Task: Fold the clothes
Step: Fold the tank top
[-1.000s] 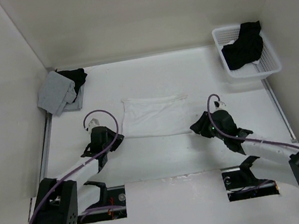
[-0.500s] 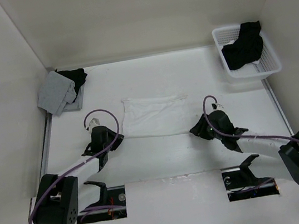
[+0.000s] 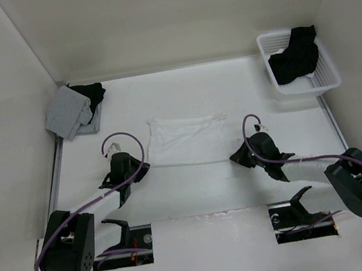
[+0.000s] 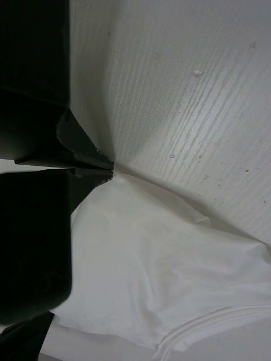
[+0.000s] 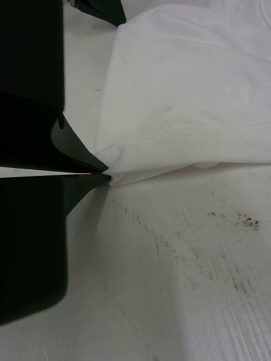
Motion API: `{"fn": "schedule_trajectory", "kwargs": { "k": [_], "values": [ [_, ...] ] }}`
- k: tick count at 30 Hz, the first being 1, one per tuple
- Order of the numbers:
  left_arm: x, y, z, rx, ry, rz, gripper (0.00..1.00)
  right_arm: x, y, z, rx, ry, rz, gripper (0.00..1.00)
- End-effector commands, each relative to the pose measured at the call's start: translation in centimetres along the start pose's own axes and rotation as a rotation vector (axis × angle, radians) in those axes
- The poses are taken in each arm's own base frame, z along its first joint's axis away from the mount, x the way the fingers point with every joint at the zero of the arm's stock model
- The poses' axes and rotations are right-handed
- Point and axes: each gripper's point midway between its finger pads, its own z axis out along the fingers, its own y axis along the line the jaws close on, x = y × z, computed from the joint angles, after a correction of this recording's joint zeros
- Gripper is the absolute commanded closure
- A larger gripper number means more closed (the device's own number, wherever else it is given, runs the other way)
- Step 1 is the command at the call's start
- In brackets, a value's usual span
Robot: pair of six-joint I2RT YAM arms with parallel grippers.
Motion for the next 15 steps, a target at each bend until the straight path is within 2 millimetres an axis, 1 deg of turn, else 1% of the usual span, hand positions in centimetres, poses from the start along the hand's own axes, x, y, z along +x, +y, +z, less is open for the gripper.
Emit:
{"fn": "schedule_trajectory", "kwargs": {
  "k": [1, 3, 5, 9, 12, 13, 15],
  "values": [
    [-0.4, -0.8, -0.2, 0.040, -0.024, 0.009, 1.00, -2.6, 3.0, -0.1, -0.084, -0.102, -0.008, 0.96],
    [-1.1, -1.9, -0.9, 0.085, -0.049, 0.008, 1.00, -2.9, 3.8, -1.1, -0.118, -0.125, -0.023, 0.97],
    [-1.9, -3.1, -2.2, 0.138, -0.080, 0.007, 1.00, -3.1, 4.6, -2.6, -0.150, -0.147, -0.035, 0.98],
    [-3.8, -5.7, -5.9, 0.223, -0.141, 0.009, 1.00, -3.9, 6.6, -6.7, -0.194, -0.200, -0.071, 0.98],
    [-5.4, -8.2, -10.0, 0.295, -0.191, 0.021, 1.00, -4.4, 8.3, -10.7, -0.226, -0.228, -0.108, 0.99],
    [-6.0, -9.0, -11.8, 0.323, -0.213, 0.026, 1.00, -4.5, 8.9, -12.2, -0.237, -0.232, -0.118, 0.99],
    [-7.7, -10.9, -16.0, 0.384, -0.274, 0.037, 1.00, -4.7, 10.3, -15.6, -0.277, -0.248, -0.134, 0.99]
  ]
}}
